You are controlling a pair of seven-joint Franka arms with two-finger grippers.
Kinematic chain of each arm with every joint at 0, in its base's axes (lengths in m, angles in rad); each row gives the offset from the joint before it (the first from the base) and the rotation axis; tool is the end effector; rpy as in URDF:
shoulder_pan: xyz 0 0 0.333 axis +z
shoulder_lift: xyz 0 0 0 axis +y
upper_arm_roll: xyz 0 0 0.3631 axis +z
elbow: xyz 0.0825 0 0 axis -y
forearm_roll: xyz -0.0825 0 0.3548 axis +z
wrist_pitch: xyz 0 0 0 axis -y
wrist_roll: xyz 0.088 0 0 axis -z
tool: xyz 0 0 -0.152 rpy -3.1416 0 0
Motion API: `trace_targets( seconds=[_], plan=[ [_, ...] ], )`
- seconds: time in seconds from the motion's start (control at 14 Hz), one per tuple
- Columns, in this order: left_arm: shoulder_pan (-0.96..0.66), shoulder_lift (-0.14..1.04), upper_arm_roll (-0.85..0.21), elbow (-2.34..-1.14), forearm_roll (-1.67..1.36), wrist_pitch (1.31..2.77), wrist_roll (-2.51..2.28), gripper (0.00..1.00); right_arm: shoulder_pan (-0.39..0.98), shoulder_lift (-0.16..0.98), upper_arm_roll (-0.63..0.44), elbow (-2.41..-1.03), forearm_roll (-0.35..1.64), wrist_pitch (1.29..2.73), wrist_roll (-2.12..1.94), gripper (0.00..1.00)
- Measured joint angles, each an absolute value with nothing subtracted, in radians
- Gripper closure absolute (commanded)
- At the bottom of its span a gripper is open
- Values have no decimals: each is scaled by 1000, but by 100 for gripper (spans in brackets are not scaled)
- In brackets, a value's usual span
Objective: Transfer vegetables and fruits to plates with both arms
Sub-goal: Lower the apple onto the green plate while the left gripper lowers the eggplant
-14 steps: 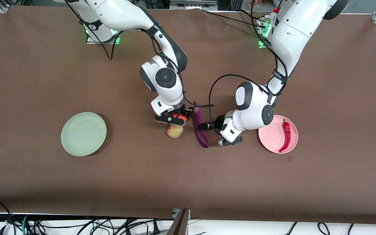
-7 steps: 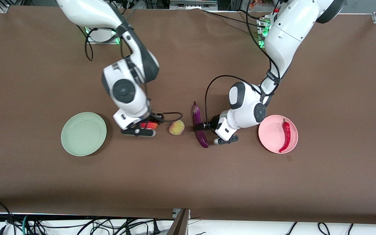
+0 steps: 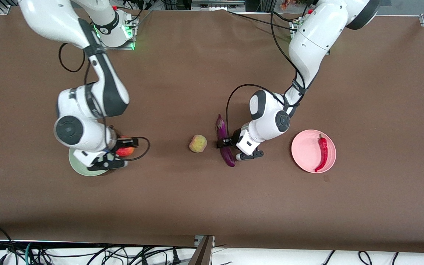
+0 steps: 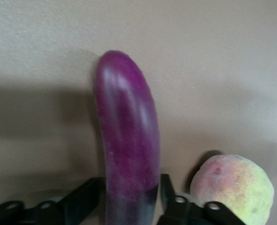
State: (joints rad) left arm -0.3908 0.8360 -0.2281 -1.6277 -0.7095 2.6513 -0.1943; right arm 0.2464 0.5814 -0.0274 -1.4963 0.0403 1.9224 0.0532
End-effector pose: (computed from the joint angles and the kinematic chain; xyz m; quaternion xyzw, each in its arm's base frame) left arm 0.6095 -0.3978 0.1680 0.9510 0.1314 -0.0334 0.2780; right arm 0.6641 0.1555 0.3274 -0.9941 -0.0758 0.0782 0.0000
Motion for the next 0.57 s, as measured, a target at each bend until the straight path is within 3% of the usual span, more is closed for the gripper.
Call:
trace_targets(
  seconds=[0.36,0.57],
  plan=[
    [-388,825,-225,-1629,-709,2650,-194,100,81,607,-30,-1514,23,1919,-141,55],
    [-356,756,-201,-1643,-703,2540,-193,100,19,653,-30,-1517,21,1956,-188,55]
  ],
)
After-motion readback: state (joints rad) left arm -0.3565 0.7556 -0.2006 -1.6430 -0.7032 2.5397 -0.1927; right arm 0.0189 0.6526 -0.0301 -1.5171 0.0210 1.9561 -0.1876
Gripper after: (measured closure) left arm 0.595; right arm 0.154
